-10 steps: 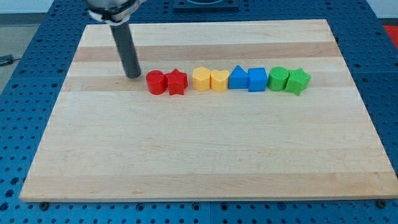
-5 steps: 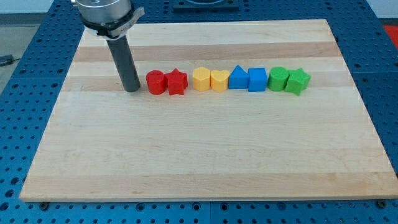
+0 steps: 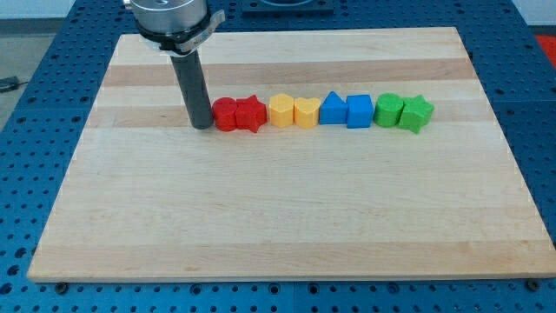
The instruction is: Move the yellow blocks and red blocks in a horizontal line
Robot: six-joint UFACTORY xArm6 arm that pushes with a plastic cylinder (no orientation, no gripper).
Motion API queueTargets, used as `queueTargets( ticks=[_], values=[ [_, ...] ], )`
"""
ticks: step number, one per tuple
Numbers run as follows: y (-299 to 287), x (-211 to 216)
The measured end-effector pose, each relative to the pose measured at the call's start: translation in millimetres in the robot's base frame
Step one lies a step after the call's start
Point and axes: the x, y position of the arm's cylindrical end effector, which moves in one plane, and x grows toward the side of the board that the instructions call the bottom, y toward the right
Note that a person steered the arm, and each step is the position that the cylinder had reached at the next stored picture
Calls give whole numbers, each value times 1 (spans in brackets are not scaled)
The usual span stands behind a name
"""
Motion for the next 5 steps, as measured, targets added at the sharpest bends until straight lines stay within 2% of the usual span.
queueTargets(
  ticks=[3, 4, 5],
  values=[
    [2, 0],
    [-44, -2],
    [-60, -44]
  ],
)
